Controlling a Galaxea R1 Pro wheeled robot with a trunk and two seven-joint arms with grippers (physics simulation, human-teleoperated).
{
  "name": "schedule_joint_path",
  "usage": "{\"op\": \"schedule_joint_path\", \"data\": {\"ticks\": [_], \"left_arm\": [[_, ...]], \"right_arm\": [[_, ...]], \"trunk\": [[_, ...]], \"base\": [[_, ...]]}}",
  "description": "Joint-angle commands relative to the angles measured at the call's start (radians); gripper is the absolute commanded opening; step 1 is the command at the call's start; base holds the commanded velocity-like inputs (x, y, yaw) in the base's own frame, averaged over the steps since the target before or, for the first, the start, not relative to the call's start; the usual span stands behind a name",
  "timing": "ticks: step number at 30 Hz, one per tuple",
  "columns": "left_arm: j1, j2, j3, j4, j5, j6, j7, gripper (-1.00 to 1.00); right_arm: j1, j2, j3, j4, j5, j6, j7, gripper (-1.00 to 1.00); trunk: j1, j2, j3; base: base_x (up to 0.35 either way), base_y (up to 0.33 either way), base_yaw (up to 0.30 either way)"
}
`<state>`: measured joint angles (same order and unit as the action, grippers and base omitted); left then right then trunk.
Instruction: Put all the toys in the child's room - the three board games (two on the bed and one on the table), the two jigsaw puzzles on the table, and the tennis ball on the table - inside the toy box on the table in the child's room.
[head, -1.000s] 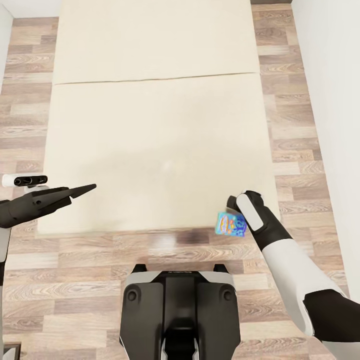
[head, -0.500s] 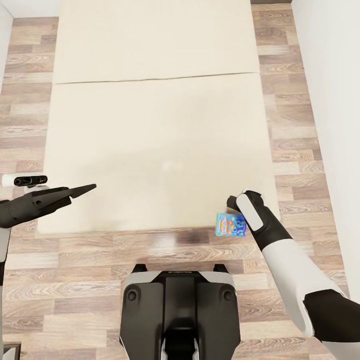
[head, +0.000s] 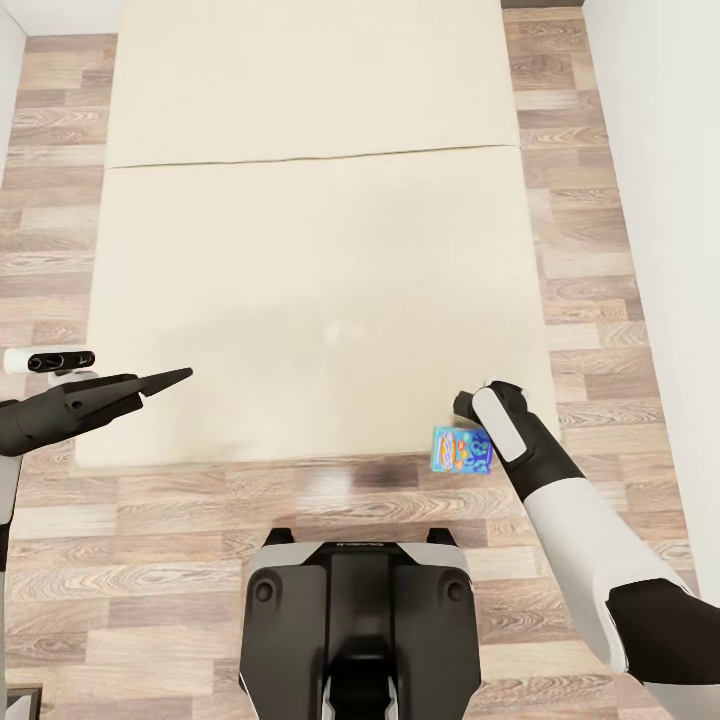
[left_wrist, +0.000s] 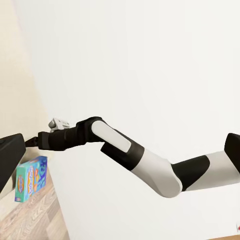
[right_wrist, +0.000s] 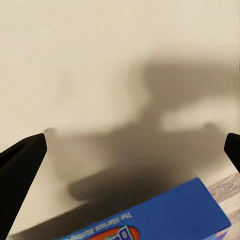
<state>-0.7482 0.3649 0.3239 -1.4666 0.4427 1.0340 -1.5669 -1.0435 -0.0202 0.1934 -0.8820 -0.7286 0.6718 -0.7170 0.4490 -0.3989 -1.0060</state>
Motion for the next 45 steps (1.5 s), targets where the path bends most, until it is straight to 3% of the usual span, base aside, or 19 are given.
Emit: {"op": "schedule_joint_path", "data": {"ticks": [1,11,21,38,41,44,45], "left_arm": [[0.0,0.0,0.0,0.0,-0.001,0.011,-0.004,1.0],[0.0,0.002,-0.001,0.0,-0.002,0.011,-0.004,1.0],[0.0,0.002,-0.003,0.0,-0.002,0.011,-0.004,1.0],[0.0,0.005,0.002,0.0,-0.003,0.011,-0.004,1.0],[0.001,0.007,0.004,0.0,-0.004,0.011,-0.004,1.0],[0.003,0.008,0.006,0.0,-0.005,0.009,-0.004,1.0],[0.004,0.009,0.007,0.0,-0.007,0.009,-0.004,1.0]], "right_arm": [[0.0,-0.001,0.005,0.084,-0.018,0.003,-0.007,1.0],[0.001,-0.003,0.004,0.073,-0.019,0.003,-0.007,1.0],[0.019,-0.007,0.002,-0.108,-0.021,0.024,-0.012,1.0],[0.124,-0.009,-0.018,-0.43,-0.03,0.163,-0.014,1.0],[0.157,-0.009,-0.046,-0.484,-0.034,0.184,-0.013,1.0],[0.207,-0.009,-0.102,-0.558,-0.043,0.22,-0.011,1.0],[0.238,-0.008,-0.139,-0.595,-0.053,0.24,-0.007,1.0]], "trunk": [[0.001,-0.001,-0.001],[0.001,-0.001,-0.001],[0.001,-0.001,0.005],[0.001,-0.001,0.032],[0.001,-0.001,0.037],[0.001,-0.001,0.042],[0.001,-0.001,0.044]], "base": [[0.0,0.0,0.0],[0.0,0.0,0.0],[0.0,0.0,0.0],[0.0,0.0,0.0],[0.0,0.0,0.0],[0.0,0.0,0.0],[0.0,0.0,0.0]]}}
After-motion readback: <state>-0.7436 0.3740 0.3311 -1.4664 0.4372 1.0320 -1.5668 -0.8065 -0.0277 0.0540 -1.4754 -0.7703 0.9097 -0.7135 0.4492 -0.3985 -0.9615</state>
